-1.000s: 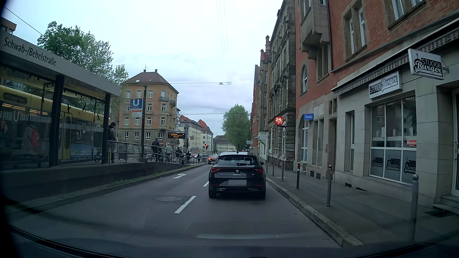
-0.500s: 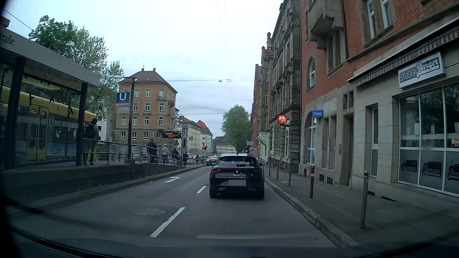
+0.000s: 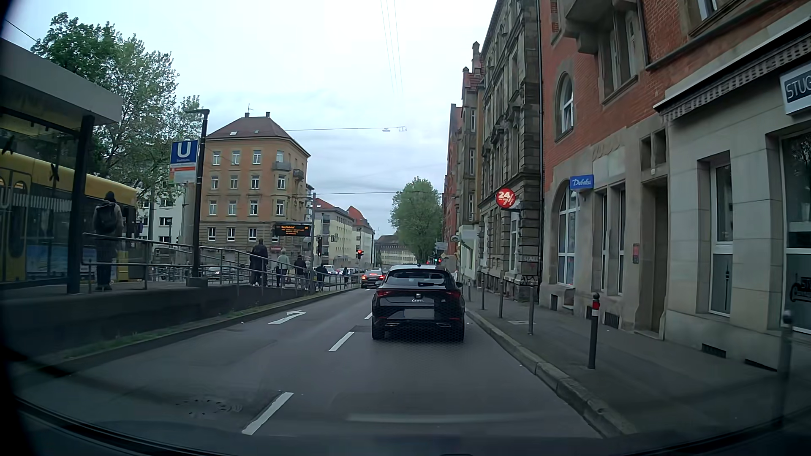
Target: Follow the waypoints while adhering to traffic rules and regulations
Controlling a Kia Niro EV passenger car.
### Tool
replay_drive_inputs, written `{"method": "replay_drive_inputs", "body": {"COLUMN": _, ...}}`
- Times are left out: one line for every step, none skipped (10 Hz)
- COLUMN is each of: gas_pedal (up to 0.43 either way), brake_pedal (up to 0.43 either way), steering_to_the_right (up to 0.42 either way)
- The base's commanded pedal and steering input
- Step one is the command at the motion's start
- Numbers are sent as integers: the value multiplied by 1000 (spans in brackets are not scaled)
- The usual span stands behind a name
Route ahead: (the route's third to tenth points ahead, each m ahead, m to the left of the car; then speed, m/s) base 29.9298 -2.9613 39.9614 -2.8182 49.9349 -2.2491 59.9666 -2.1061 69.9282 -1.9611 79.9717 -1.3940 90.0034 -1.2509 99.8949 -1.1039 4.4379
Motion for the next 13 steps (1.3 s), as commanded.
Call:
{"method": "replay_drive_inputs", "body": {"gas_pedal": 59, "brake_pedal": 0, "steering_to_the_right": 4}}
{"method": "replay_drive_inputs", "body": {"gas_pedal": 59, "brake_pedal": 0, "steering_to_the_right": 4}}
{"method": "replay_drive_inputs", "body": {"gas_pedal": 59, "brake_pedal": 0, "steering_to_the_right": 4}}
{"method": "replay_drive_inputs", "body": {"gas_pedal": 67, "brake_pedal": 0, "steering_to_the_right": 4}}
{"method": "replay_drive_inputs", "body": {"gas_pedal": 67, "brake_pedal": 0, "steering_to_the_right": 4}}
{"method": "replay_drive_inputs", "body": {"gas_pedal": 67, "brake_pedal": 0, "steering_to_the_right": 4}}
{"method": "replay_drive_inputs", "body": {"gas_pedal": 67, "brake_pedal": 0, "steering_to_the_right": 3}}
{"method": "replay_drive_inputs", "body": {"gas_pedal": 67, "brake_pedal": 0, "steering_to_the_right": 2}}
{"method": "replay_drive_inputs", "body": {"gas_pedal": 79, "brake_pedal": 0, "steering_to_the_right": 2}}
{"method": "replay_drive_inputs", "body": {"gas_pedal": 79, "brake_pedal": 0, "steering_to_the_right": 2}}
{"method": "replay_drive_inputs", "body": {"gas_pedal": 79, "brake_pedal": 0, "steering_to_the_right": 2}}
{"method": "replay_drive_inputs", "body": {"gas_pedal": 79, "brake_pedal": 0, "steering_to_the_right": 1}}
{"method": "replay_drive_inputs", "body": {"gas_pedal": 79, "brake_pedal": 0, "steering_to_the_right": 0}}
